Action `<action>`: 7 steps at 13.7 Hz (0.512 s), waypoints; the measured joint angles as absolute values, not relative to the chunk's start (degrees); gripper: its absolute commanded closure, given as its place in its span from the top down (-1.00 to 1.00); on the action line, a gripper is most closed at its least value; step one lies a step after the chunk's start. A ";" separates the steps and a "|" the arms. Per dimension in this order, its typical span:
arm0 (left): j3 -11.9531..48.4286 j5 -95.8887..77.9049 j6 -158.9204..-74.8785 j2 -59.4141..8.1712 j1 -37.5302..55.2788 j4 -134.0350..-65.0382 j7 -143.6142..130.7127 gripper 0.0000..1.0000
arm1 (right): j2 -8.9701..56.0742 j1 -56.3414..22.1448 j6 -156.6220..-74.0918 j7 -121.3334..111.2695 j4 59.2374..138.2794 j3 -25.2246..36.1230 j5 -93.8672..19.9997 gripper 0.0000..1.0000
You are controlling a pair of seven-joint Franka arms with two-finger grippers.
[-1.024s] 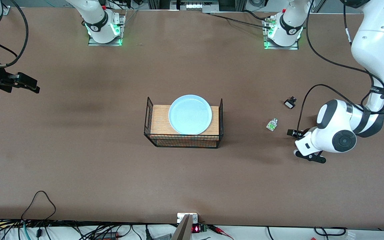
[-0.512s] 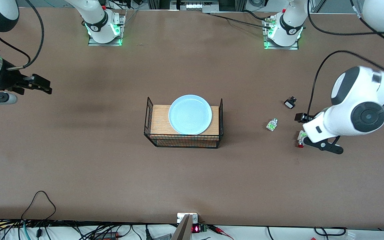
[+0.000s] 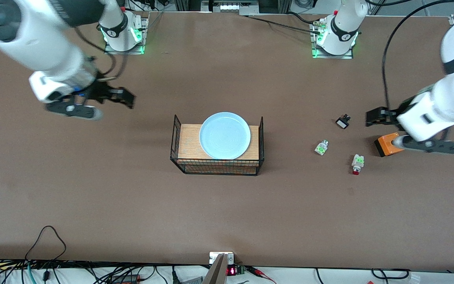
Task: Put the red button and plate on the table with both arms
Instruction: 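Raise the left gripper while the right gripper reaches the plate rim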
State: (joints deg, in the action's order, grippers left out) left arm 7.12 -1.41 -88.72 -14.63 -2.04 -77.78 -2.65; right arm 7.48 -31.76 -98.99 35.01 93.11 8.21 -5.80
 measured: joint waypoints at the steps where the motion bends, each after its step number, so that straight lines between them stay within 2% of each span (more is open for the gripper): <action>1: 4.77 -1.75 -94.58 -12.03 -1.85 -81.66 -2.42 1.00 | 8.51 -34.37 -100.53 38.71 93.11 8.19 -5.80 1.00; 2: 2.92 -1.96 -99.21 -9.24 -1.41 -86.51 -2.16 1.00 | 9.50 -36.31 -101.97 41.71 93.11 8.19 -6.10 1.00; 4: 0.21 -2.09 -102.34 -4.60 0.93 -94.26 -2.01 1.00 | 11.25 -39.12 -104.93 46.91 93.11 8.24 -8.85 1.00; 7: -4.00 -2.09 -102.90 -0.94 5.76 -99.00 -2.03 1.00 | 13.81 -41.75 -109.47 58.24 93.10 8.24 -10.37 1.00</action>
